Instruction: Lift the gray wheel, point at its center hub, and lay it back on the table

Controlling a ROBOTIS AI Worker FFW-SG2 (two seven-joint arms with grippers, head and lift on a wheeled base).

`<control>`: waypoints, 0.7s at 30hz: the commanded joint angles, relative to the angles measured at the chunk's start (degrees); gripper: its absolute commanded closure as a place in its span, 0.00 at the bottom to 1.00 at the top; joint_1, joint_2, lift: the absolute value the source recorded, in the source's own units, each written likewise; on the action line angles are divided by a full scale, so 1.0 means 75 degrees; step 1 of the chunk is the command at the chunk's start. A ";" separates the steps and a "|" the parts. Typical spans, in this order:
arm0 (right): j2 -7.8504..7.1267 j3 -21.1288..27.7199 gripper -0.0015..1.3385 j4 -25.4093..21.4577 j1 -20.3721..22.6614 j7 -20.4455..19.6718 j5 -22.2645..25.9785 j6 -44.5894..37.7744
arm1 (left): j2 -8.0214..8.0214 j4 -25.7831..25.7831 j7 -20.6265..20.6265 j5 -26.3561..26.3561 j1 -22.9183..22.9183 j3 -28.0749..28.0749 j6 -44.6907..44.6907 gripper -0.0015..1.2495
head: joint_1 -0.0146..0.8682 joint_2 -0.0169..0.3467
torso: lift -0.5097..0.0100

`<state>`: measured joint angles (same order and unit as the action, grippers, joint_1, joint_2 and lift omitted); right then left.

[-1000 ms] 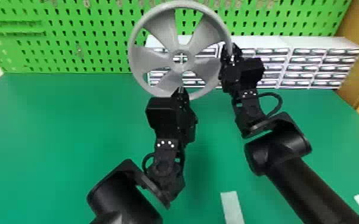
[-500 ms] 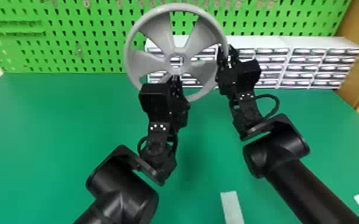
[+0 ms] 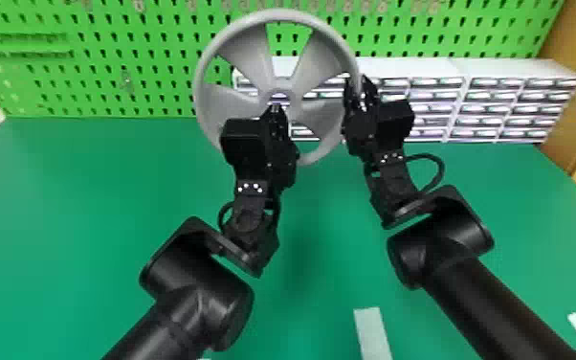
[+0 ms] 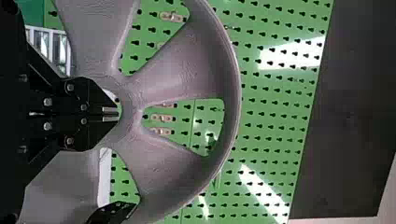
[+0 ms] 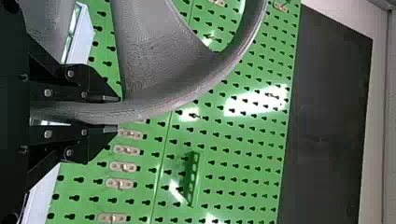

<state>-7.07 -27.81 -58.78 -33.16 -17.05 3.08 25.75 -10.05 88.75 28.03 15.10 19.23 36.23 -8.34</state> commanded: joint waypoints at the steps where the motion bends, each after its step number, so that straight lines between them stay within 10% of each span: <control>1: -0.0007 -0.0018 0.95 -0.0073 0.0015 0.0000 0.0023 0.0000 | 0.0074 -0.0220 -0.0047 -0.0080 0.0143 -0.0097 -0.0118 0.92 | 0.80 0.18 | 0.80; 21: -0.0018 -0.0088 0.95 -0.0108 0.0039 0.0000 0.0059 0.0000 | 0.0133 -0.0361 -0.0093 -0.0127 0.0143 -0.0343 -0.0188 0.92 | 0.80 0.18 | 0.80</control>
<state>-7.29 -28.48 -59.55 -32.96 -17.05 3.44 25.75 -9.05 86.05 27.39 14.16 20.31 33.81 -9.72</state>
